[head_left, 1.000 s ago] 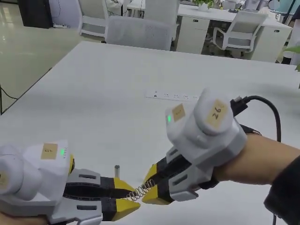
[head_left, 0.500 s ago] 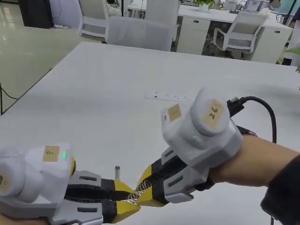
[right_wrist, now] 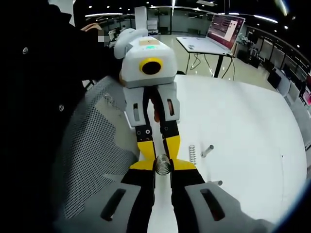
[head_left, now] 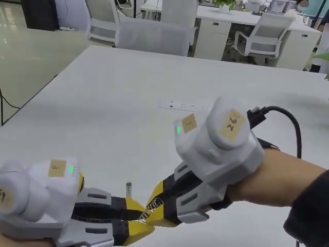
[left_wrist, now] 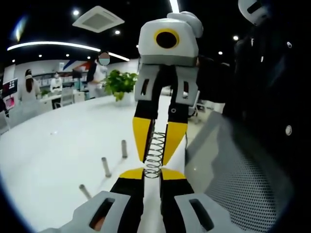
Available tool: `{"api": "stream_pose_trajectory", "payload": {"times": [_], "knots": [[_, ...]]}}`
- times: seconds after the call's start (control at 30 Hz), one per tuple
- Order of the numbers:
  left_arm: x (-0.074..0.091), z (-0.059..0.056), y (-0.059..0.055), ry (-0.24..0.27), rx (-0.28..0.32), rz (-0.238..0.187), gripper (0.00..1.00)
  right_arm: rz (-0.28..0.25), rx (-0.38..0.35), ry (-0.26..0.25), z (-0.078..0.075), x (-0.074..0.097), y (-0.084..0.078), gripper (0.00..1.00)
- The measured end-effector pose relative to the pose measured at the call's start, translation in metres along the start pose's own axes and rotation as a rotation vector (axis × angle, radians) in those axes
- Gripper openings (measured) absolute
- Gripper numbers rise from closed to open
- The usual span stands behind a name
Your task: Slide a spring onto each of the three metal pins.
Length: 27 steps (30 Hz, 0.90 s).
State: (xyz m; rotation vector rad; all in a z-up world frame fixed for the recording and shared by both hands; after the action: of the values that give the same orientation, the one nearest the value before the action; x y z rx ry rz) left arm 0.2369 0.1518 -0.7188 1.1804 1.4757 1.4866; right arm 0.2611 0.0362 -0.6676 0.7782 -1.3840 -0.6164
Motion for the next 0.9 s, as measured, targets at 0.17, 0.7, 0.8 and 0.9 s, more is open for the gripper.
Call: {"api": "stream_pose_trajectory", "payload": {"times": [0.17,0.7,0.8,0.9], "knots": [[0.001,0.001,-0.001,0.007,0.005,0.003,0.07,0.012,-0.003,-0.013,-0.002,0.001,-0.003,0.08],[0.011,0.008,0.004,0.09,0.032,-0.029,0.22,0.082,-0.026,-0.066,-0.007,0.015,-0.022,0.08],[0.015,0.01,0.005,0.107,0.029,-0.03,0.26,0.098,-0.028,-0.072,-0.007,0.017,-0.025,0.08],[0.018,0.011,0.006,0.119,0.02,-0.024,0.28,0.105,-0.032,-0.073,-0.008,0.019,-0.027,0.08]]}}
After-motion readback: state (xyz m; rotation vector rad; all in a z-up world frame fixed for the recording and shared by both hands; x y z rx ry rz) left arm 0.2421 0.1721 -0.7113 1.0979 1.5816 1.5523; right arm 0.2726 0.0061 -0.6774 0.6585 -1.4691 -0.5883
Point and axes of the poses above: the centre of the closed fingertips' face, and the gripper's own axes: x roughly backward along the fingers, z roughly to its left, y roughly out of its top, the point moved 9 cm from there along x, roughly backward along the fingers, and after that the axes turned 12 degrees about -z, right-handed, at the moved point
